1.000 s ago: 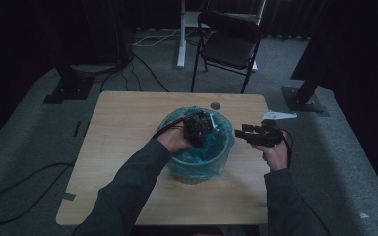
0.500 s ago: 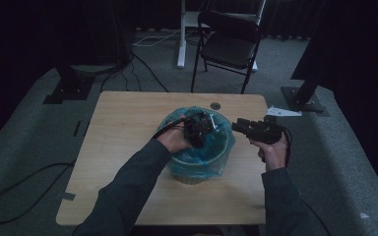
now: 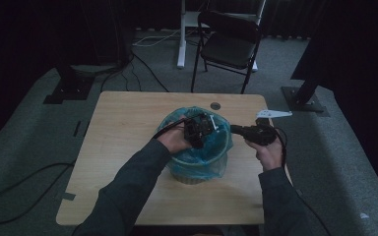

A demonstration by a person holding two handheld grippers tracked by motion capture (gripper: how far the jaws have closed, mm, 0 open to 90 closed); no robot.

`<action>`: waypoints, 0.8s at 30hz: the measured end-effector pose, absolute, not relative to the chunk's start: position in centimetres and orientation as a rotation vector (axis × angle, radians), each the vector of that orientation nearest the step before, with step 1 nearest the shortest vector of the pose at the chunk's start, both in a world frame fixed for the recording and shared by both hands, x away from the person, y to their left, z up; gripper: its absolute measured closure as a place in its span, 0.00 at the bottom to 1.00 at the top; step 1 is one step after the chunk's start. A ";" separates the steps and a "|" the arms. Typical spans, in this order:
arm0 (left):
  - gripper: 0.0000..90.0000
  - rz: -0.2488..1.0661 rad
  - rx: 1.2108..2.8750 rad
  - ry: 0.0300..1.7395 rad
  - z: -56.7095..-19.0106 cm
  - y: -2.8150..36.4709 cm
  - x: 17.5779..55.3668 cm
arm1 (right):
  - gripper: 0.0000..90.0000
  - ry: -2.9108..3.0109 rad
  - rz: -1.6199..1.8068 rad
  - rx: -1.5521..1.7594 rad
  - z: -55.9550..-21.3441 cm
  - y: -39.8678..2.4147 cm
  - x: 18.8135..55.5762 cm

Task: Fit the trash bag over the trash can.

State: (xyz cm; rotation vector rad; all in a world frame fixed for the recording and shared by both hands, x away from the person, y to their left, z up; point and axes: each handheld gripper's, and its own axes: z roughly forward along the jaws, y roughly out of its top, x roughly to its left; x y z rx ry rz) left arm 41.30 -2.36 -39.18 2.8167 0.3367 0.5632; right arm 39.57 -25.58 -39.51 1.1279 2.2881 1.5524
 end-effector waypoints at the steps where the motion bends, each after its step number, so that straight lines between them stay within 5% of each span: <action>1: 0.61 0.563 2.817 0.337 -39.2 -2.4 41.3 | 1.00 2.288 1.552 1.128 -39.5 -25.6 39.6; 9: 0.62 0.584 2.742 0.355 -38.3 -1.9 41.2 | 1.00 2.298 1.542 1.118 -39.5 -25.6 39.5; 24: 0.61 0.632 2.397 0.538 -33.9 3.3 40.7 | 0.63 2.251 1.565 1.106 -39.0 -25.9 39.3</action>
